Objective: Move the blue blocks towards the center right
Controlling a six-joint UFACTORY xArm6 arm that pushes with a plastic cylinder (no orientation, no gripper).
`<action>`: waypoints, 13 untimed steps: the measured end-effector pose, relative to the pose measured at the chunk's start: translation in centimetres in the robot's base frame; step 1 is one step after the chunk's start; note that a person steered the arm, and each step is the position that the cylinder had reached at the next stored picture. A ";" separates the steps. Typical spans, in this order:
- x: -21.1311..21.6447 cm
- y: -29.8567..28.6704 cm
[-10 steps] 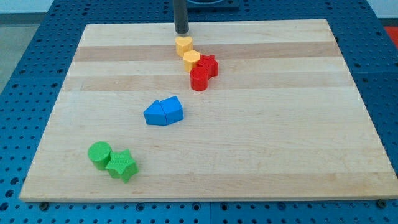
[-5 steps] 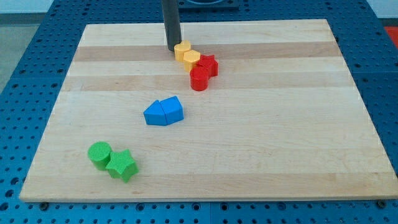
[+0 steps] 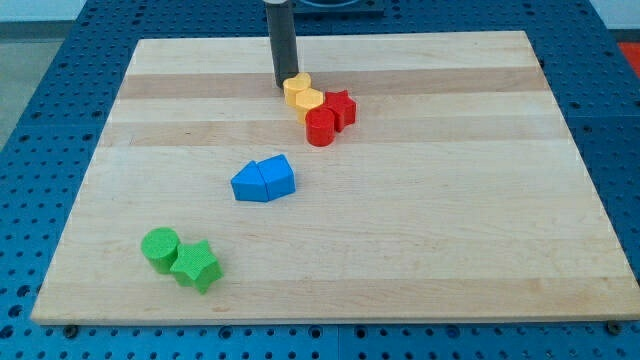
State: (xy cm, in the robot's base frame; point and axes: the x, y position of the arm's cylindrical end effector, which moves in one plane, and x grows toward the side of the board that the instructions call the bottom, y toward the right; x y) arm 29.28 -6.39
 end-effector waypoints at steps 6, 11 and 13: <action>19.5 -11.0; 17.4 -5.4; 17.5 -2.4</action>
State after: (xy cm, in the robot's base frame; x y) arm 46.75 -8.83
